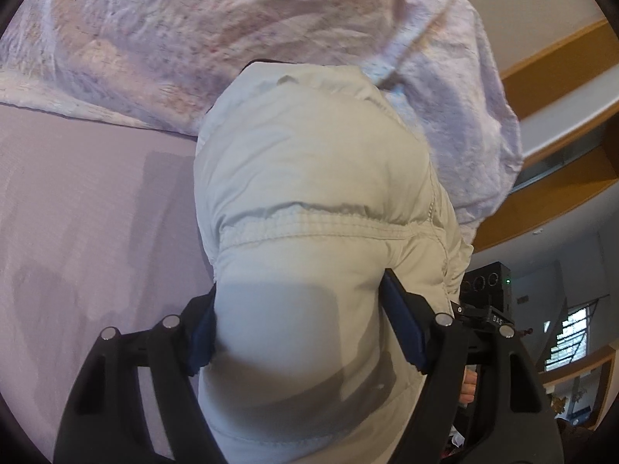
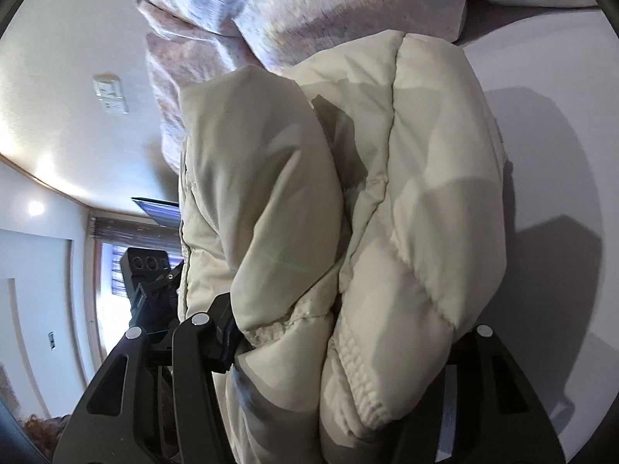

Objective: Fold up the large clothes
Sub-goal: 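Press the folded beige jacket down with both tools side by side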

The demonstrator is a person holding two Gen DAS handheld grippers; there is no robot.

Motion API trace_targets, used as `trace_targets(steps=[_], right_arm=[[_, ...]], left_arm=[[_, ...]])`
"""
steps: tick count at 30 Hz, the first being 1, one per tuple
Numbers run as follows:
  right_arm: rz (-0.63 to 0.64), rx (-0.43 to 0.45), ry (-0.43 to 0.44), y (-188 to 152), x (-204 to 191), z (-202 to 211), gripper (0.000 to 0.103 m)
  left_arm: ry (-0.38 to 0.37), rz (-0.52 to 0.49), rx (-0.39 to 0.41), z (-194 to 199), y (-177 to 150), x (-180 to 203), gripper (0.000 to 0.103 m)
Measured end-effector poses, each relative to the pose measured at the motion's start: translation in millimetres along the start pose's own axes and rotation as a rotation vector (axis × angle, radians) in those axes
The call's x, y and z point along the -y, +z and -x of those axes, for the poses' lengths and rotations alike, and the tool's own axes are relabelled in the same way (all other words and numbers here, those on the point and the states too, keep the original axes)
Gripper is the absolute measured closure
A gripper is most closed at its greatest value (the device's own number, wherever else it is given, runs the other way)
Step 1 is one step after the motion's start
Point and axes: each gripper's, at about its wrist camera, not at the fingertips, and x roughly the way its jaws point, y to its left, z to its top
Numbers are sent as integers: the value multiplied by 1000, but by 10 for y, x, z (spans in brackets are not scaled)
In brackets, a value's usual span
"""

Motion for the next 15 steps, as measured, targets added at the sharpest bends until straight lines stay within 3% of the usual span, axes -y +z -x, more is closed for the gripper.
trace_targets(steps=[4,9,12,15], right_arm=[[-20,15,-44,-46,31,-51,46],[-29,33,-171,-106,-61,-17,24],[-19,52,-236,-42,-171,32,18],[14,97,-316,-79,-303,185,15]], left_arm=[[29,-3,-2,-91,47,-95,26],[69,-32,-11,-116,26,-86,18],[137,-62,-4,-94,17,-25,11],[254,-124,16,-68,21,103,3]])
